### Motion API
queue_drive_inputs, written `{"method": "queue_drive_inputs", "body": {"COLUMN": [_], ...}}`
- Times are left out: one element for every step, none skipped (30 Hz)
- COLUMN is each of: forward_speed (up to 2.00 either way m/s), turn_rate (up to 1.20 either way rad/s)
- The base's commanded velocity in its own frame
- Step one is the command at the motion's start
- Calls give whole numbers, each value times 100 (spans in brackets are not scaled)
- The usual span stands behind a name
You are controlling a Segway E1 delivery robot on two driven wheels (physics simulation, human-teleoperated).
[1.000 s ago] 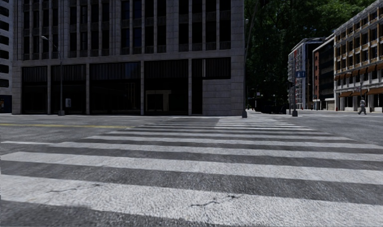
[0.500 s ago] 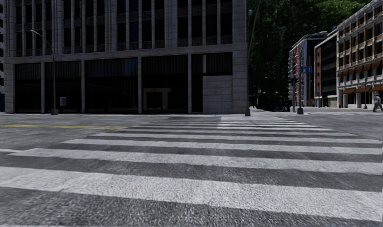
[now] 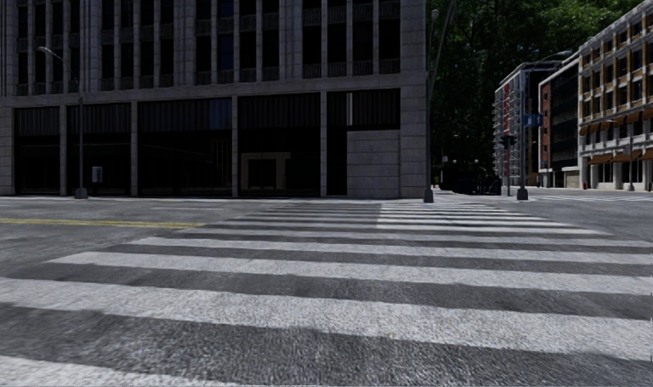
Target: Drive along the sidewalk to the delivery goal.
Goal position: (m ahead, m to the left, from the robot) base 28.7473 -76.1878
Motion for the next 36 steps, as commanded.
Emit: {"method": "queue_drive_inputs", "body": {"forward_speed": [165,165,165,165,165,165,165,165,165,165,165,165,165,165,165,165,165,165,165,165,165,165,165,165,165,165,165,165,165,165,165,165,165,165,165,165], "turn_rate": [0,0,0,0,0,0,0,0,0,0,0,0,0,0,0,0,0,0,0,0,-13,-51,-61,-67,-74,-74,-76,-35,-35,-11,-2,0,0,0,0,0]}}
